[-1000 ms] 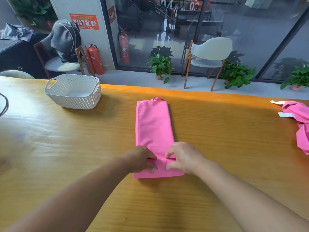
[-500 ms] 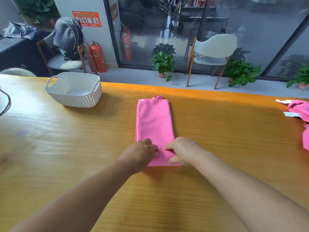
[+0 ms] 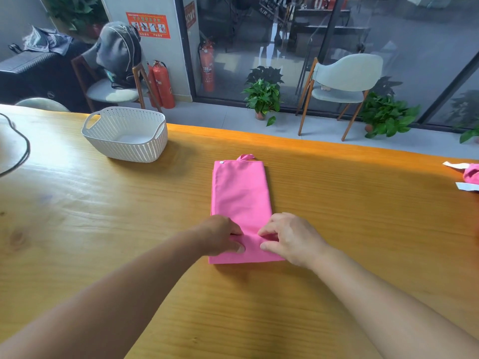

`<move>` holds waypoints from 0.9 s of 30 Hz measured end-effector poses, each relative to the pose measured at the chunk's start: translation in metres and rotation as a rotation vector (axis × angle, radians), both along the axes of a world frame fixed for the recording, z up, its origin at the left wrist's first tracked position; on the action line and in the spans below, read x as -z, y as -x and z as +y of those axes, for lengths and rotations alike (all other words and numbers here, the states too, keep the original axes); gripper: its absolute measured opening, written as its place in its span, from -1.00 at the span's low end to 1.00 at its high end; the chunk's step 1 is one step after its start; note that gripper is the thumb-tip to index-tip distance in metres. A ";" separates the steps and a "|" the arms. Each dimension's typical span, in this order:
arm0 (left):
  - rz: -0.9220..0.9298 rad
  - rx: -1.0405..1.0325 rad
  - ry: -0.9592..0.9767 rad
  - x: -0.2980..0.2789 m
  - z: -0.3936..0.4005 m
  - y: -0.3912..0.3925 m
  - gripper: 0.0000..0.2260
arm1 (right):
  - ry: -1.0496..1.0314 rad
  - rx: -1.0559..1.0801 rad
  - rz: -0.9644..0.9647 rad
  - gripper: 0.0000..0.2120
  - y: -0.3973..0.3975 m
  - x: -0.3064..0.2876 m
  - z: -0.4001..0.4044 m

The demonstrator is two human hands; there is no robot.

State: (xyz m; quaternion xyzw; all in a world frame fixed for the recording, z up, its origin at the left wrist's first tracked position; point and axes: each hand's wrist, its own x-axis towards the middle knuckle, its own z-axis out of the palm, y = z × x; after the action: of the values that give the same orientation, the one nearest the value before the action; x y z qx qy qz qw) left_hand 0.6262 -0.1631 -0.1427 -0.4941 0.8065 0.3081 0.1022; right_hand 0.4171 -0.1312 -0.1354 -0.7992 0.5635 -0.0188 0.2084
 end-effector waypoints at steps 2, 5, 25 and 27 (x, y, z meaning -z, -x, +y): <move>-0.025 0.027 -0.048 -0.002 -0.008 0.000 -0.67 | 0.038 -0.037 0.030 -0.61 -0.002 0.003 0.002; -0.048 0.037 -0.108 -0.003 -0.016 0.000 -0.69 | 0.045 -0.110 0.146 -0.45 -0.005 0.008 0.002; -0.138 0.167 0.194 -0.002 0.040 0.004 -0.67 | -0.426 -0.016 0.124 -0.66 -0.020 -0.011 0.007; -0.162 0.165 0.115 -0.009 0.035 0.006 -0.70 | -0.309 -0.016 0.085 -0.53 -0.018 -0.010 0.017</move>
State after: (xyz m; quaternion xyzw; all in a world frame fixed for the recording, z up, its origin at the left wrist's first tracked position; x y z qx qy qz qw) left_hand 0.6204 -0.1278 -0.1333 -0.4546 0.8499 0.2109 0.1633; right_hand 0.4351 -0.1147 -0.1250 -0.7621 0.5616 0.1037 0.3052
